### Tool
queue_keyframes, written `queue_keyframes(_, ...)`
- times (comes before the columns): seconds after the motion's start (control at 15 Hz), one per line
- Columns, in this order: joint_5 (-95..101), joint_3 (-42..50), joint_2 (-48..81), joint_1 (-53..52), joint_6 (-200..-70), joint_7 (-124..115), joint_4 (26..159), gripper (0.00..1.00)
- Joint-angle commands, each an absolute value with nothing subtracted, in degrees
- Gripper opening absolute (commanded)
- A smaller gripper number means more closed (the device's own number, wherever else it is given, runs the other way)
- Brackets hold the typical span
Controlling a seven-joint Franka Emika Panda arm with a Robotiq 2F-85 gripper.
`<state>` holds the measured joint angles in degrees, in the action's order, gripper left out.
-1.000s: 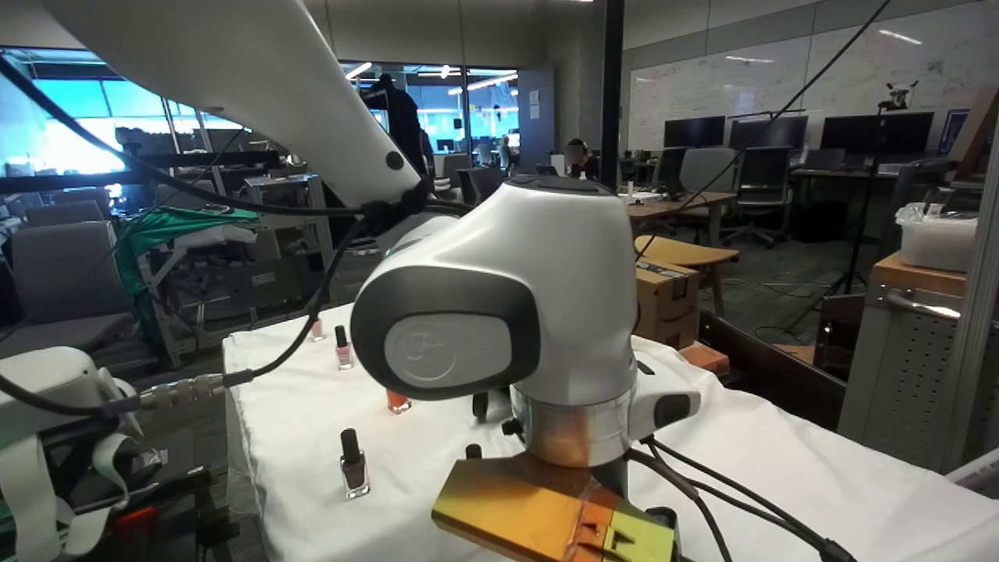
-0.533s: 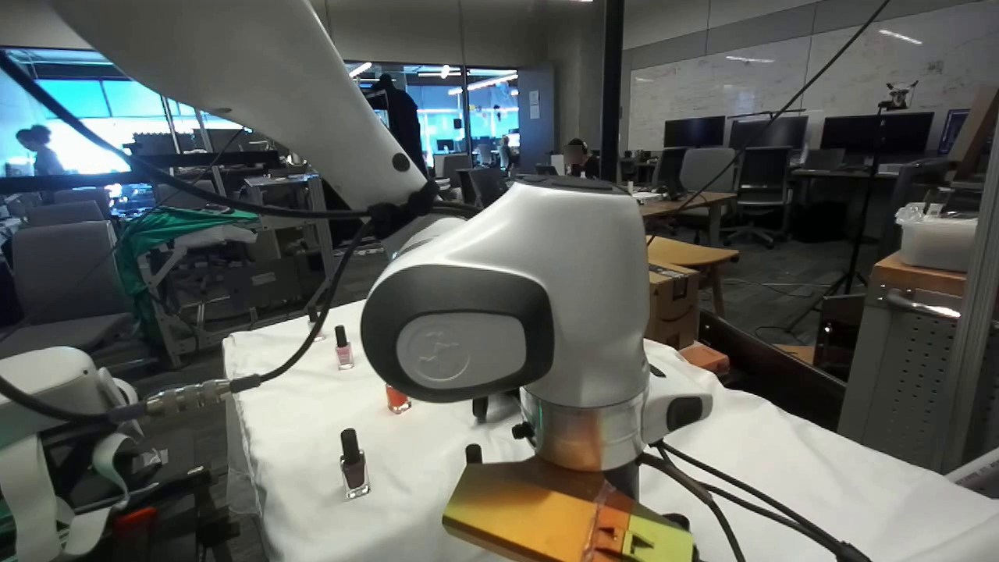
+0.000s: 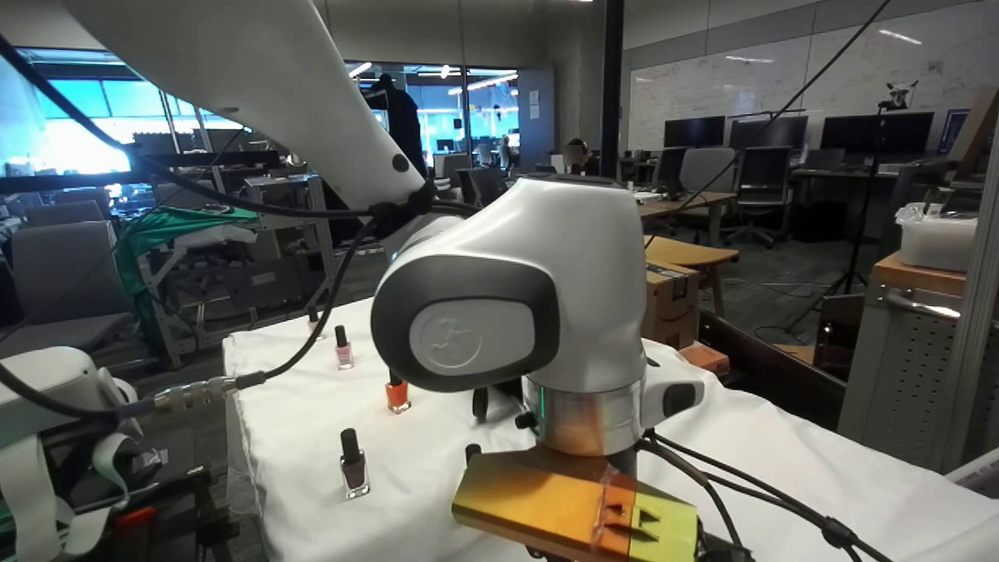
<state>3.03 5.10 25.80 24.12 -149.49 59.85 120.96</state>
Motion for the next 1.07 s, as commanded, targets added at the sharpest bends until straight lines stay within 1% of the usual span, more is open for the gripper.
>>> queue_keyframes(0.0,5.0,6.6,26.6,22.2,-148.5,58.6,119.8,0.16)
queue_keyframes(0.2,6.0,7.3,25.4,21.0,-147.0,57.0,119.8,0.15)
queue_keyframes(0.53,11.5,9.7,21.1,15.0,-141.3,46.4,119.0,0.15)
queue_keyframes(0.8,16.0,8.4,16.3,10.8,-135.5,38.9,118.1,0.15)
queue_keyframes(1.0,17.6,6.3,13.7,7.7,-134.0,34.9,117.8,0.15)
